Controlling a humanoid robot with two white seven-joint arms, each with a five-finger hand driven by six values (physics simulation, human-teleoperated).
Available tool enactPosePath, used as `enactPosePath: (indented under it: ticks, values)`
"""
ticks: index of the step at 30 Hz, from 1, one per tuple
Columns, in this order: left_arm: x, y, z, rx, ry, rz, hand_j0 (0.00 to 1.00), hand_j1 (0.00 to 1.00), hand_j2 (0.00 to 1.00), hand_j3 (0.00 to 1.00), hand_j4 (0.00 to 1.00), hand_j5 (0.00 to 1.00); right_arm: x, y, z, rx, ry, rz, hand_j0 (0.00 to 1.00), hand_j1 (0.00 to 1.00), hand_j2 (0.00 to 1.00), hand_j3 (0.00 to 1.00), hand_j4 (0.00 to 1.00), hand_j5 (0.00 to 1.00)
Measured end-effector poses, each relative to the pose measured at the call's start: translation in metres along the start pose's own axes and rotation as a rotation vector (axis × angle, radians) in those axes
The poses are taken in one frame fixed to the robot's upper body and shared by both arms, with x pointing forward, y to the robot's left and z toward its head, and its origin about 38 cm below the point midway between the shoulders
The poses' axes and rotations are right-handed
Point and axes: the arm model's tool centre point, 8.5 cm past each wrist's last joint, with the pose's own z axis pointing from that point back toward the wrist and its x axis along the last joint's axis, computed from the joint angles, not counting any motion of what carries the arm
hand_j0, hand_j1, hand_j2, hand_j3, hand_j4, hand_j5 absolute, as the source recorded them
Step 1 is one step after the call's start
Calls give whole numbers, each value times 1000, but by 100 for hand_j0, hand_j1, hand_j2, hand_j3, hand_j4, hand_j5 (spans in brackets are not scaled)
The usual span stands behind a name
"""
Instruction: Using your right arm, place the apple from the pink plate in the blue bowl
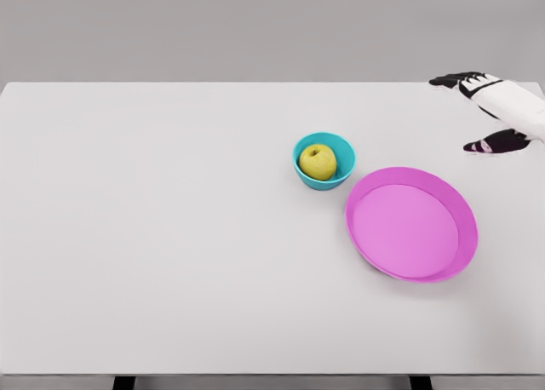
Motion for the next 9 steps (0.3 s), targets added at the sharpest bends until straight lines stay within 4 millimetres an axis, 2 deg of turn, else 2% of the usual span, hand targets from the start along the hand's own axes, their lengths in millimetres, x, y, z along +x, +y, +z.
enactPosePath:
  ticks: [9]
  values:
    - [0,0,0,0,0,0,100,100,100,100,100,100,6,3,-7,-90,-12,-60,100,100,100,100,100,100]
